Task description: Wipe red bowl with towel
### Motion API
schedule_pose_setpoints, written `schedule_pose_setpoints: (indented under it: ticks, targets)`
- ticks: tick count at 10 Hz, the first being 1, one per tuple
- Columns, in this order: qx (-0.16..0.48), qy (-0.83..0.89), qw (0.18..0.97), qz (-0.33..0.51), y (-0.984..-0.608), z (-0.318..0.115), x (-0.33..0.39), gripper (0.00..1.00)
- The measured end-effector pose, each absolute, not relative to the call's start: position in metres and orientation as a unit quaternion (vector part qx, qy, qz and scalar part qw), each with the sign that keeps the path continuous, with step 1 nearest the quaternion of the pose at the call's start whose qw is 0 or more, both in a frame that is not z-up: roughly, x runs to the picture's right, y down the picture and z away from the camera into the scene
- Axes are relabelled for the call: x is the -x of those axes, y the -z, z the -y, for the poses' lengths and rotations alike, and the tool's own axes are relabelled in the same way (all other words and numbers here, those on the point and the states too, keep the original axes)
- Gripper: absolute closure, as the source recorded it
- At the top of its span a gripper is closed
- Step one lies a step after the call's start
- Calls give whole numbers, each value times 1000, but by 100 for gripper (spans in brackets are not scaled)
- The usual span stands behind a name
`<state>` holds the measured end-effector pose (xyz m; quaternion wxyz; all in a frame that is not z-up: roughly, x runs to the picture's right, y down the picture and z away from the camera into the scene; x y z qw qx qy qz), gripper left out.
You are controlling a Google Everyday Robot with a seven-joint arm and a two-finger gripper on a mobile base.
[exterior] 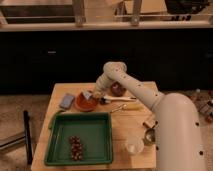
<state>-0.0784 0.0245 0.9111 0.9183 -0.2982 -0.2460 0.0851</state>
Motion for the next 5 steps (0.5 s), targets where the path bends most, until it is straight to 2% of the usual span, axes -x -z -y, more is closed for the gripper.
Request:
schedule_pose_setpoints:
  ticks: [5]
  targets:
    - [322,-26,905,279,-914,-27,126,100]
